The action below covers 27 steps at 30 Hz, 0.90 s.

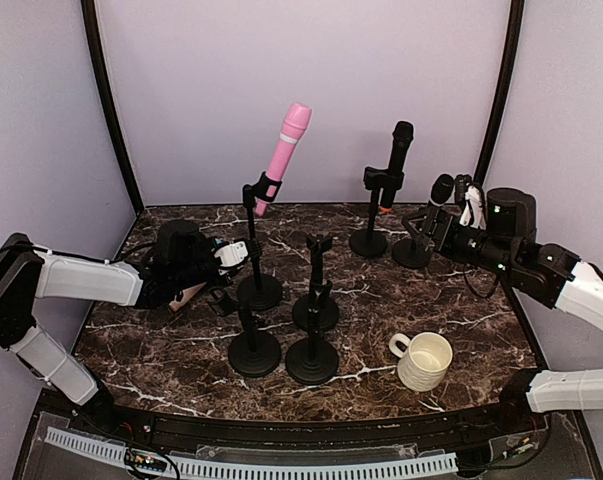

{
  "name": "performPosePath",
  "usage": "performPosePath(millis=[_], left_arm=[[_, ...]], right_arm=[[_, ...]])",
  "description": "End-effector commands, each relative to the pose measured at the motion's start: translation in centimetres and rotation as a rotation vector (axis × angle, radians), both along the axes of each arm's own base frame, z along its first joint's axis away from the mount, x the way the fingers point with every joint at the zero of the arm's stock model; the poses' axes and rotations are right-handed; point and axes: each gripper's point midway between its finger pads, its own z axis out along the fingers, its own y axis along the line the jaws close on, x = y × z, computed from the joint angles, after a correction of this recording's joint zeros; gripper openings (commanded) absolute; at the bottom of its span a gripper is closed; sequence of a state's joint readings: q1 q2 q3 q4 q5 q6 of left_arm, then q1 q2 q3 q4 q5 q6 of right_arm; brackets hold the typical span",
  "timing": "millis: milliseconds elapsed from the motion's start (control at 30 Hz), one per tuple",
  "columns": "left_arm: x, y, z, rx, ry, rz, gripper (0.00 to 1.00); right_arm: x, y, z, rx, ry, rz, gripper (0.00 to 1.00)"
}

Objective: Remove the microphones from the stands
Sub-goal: Unscrew the knob on the microphone stand.

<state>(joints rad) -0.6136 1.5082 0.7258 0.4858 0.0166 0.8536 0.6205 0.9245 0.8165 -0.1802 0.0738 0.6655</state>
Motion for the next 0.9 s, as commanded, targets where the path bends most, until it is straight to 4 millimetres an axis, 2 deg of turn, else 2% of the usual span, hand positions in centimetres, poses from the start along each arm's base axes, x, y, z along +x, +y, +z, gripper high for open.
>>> performPosePath(millis=[0,233,633,867], left_arm=[[-0.2,0.0,0.4,-0.022,0.006,0.009,0.17],[-1.0,-0.1,0.2,-0.057,0.068,0.004,0.15],[-2.7,-0.4,-2.4,-0.117,0.315,-0.007,0.09],[-3.2,-0.7,-2.4,-0.189,0.450,-0.034,0.07]], right_arm=[[0.1,-0.2,0.9,0.019,-0.038,-0.005,0.90],[-0.1,-0.4,1.1,0.022,-0.043,-0.009,0.90],[-0.5,-0.7,1.4,0.028,-0.051,-0.012,0.90],[-0.5,-0.7,1.4,0.030,-0.050,-0.013,0.90]])
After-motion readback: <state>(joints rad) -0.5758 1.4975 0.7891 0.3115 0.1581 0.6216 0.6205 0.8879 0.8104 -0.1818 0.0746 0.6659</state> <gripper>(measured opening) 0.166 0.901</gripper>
